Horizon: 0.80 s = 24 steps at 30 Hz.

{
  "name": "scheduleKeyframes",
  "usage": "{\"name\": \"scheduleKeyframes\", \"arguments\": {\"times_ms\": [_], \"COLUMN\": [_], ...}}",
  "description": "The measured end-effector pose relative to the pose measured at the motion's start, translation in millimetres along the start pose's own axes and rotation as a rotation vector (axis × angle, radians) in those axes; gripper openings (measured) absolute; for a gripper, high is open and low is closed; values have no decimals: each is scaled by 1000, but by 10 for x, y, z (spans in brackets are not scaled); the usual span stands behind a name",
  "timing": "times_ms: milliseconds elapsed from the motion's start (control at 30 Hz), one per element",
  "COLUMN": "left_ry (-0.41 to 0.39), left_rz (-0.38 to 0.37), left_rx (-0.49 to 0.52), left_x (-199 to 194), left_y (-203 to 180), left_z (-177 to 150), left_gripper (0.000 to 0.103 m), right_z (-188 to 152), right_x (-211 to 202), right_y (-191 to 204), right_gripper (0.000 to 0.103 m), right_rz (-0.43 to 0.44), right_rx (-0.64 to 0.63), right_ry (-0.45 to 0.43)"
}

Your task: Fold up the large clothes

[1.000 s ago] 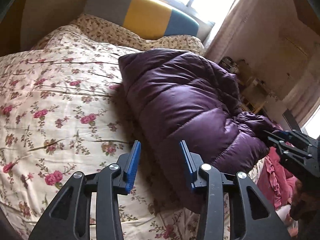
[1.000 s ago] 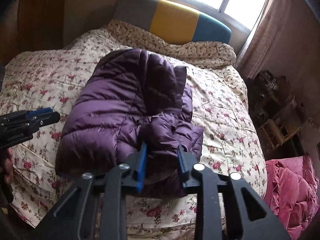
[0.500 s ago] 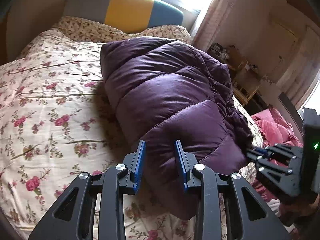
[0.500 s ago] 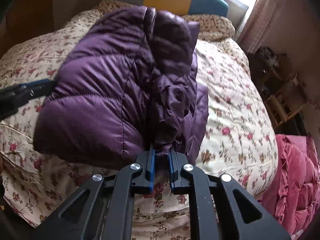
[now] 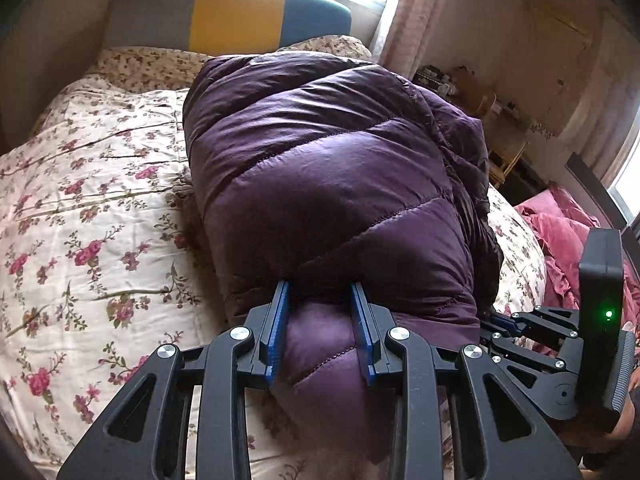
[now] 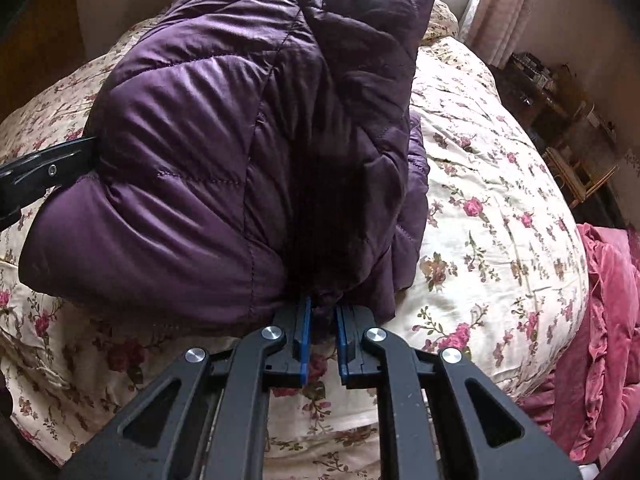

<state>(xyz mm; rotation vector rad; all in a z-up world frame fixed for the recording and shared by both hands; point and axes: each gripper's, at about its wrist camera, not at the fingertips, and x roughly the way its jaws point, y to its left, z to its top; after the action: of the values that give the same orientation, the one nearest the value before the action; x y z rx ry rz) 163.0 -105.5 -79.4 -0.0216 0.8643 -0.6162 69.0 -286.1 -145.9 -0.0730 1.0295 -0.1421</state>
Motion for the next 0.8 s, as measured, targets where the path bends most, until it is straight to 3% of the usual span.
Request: {"name": "scheduleKeyframes", "arguments": {"times_ms": [267,367,467,667,767,800], "left_ry": [-21,-28,-36,-53,-74,-84], "left_rz": [10,14,15,4,-5,-6], "left_rx": [-25,-24,-25,-43,-61,-67], "left_x": [-122,-167,-209,-317,-417,-455], "left_y": [-10,-2,4,51,88,103], "left_z": [-14,-11,-4,-8,-5,5], "left_gripper": [30,30,30,30,45,45], "right_z": [8,16,42,60,98,120], "right_x": [-205,-301,-428,-655,-780,-808], "right_y": [31,70,70,159,205,206], "right_gripper": [13,20,35,44,47,47], "right_rz": [-47,-71,-103,-121,-121,-122], "right_rx": [0,-15,-32,-54,-59,-61], "right_ry": [-35,-53,-83,-132,-155,-162]}}
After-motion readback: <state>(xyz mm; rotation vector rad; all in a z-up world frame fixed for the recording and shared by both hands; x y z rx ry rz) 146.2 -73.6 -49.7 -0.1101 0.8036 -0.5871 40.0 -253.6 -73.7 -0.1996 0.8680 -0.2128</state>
